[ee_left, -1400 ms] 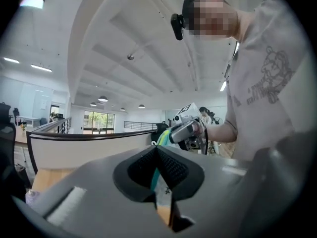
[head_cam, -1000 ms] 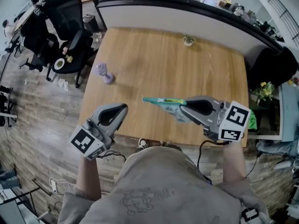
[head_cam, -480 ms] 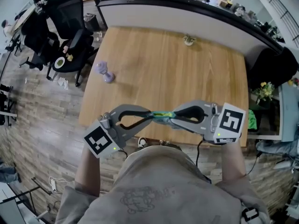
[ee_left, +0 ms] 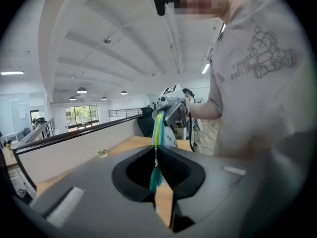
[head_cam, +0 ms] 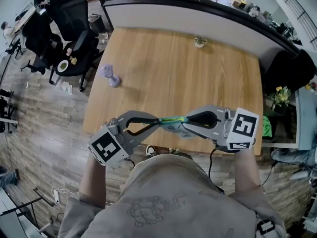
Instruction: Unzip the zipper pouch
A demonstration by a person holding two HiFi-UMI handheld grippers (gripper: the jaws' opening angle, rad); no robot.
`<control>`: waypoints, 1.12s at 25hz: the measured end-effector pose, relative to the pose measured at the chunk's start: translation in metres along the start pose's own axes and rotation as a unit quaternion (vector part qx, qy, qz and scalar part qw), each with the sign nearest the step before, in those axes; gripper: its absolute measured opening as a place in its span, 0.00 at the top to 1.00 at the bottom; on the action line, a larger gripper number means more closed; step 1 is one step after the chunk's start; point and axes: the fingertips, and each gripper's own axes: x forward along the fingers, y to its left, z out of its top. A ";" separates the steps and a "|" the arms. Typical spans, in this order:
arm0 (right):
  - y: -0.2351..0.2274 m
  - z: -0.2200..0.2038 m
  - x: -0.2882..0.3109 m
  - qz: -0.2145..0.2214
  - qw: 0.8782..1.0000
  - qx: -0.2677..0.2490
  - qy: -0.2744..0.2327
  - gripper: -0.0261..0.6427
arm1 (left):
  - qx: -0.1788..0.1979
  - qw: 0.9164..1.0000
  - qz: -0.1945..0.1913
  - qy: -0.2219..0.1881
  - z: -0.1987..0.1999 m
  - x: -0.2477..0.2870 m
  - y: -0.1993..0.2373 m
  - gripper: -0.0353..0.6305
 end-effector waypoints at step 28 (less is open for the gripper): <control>-0.054 0.090 -0.037 -0.193 0.965 0.021 -0.174 0.91 | -0.062 0.937 0.336 -0.072 0.025 -0.107 0.101 0.94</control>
